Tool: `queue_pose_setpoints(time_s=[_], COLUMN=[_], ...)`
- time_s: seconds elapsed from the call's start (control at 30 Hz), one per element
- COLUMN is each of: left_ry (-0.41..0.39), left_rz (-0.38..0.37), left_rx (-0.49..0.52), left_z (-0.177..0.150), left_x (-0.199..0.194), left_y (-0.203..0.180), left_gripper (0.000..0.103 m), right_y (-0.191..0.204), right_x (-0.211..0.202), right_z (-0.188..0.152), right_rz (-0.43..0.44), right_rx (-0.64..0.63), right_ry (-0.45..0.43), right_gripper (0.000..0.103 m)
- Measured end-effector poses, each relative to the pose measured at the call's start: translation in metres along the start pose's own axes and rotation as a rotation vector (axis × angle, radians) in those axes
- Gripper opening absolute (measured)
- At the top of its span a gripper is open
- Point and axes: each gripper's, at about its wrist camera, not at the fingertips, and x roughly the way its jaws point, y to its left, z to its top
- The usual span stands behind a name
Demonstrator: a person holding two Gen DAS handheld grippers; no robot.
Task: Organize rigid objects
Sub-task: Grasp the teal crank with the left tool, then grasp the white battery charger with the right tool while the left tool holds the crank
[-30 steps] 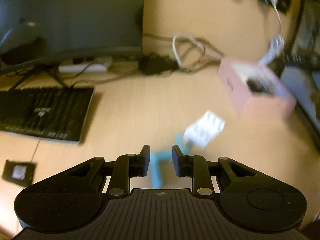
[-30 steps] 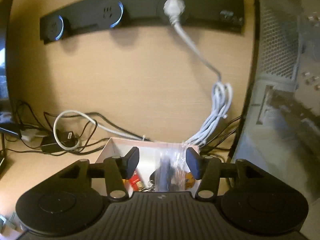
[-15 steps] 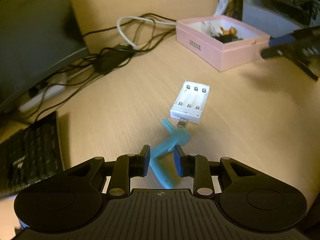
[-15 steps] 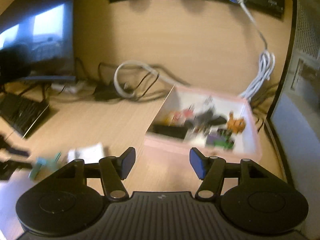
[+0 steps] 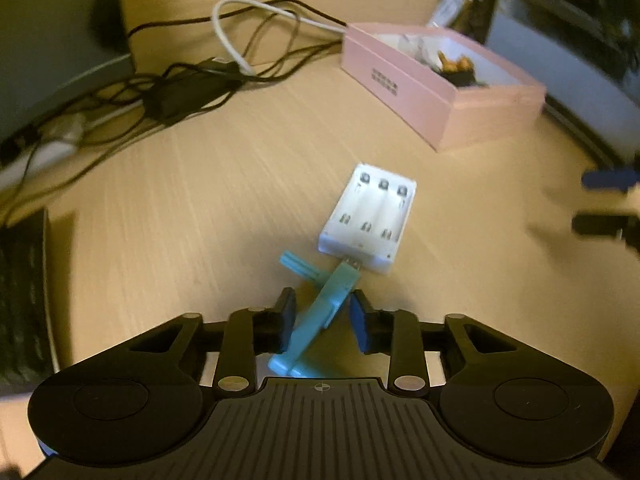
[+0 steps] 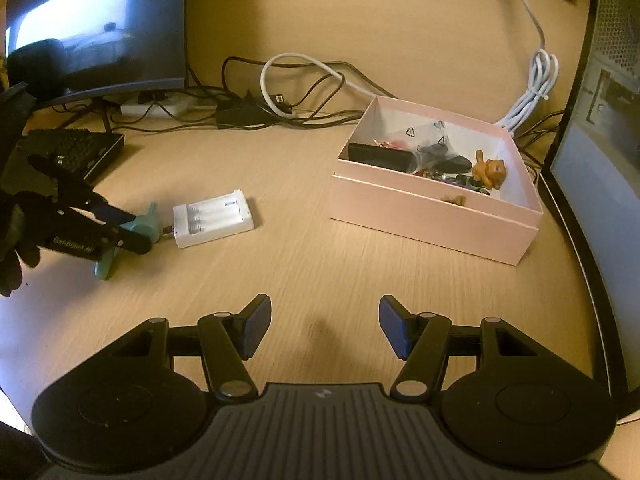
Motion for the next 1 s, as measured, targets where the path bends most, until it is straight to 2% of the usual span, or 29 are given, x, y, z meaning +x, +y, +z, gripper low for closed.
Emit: queue_pose_setpoints(time_s=[0.03,0.13,0.2,0.4,0.57,0.6,0.67,0.7,0.87,1.0], left_ry=[0.001,0.001,-0.01,-0.039,-0.059,-0.067,-0.085,-0.095,-0.089,-0.075], left_rz=[-0.017,-0.084,-0.069,0.039,0.072,0.077,0.083,0.088,0.1,0.081], left_rx=[-0.05,-0.22,-0.289,-0.351,-0.422,-0.437,-0.454,-0.46,-0.477,-0.446], left_z=[-0.001,-0.011,-0.023,-0.047,-0.066,-0.07,-0.073,-0.074,-0.078,-0.079], left_x=[-0.001,-0.007,-0.015,-0.052,-0.082,-0.089,-0.099,-0.102,-0.097,-0.093], left_y=[0.003,0.013,0.015,0.007,0.007,0.008,0.01,0.012,0.022,0.018], left_gripper=[0.021,0.02,0.02,0.016,0.016,0.016,0.016,0.016,0.016,0.016], right_y=[0.001,0.007,0.014,0.053,0.094,0.102,0.116,0.124,0.134,0.12], right_x=[0.001,0.006,0.013,0.046,0.085,0.095,0.11,0.116,0.119,0.1], right_z=[0.001,0.006,0.01,0.035,0.065,0.071,0.081,0.085,0.075,0.048], right_rz=[0.004,0.031,0.06,0.144,0.158,0.163,0.177,0.19,0.235,0.209], right_rx=[-0.005,-0.029,-0.044,-0.15,-0.234,-0.235,-0.247,-0.267,-0.289,-0.354], right_ry=[-0.001,-0.001,0.008,-0.001,-0.029,-0.026,-0.03,-0.028,0.014,0.033], right_gripper=[0.061,0.061,0.061,0.061,0.06,0.058,0.044,0.042,0.041,0.041])
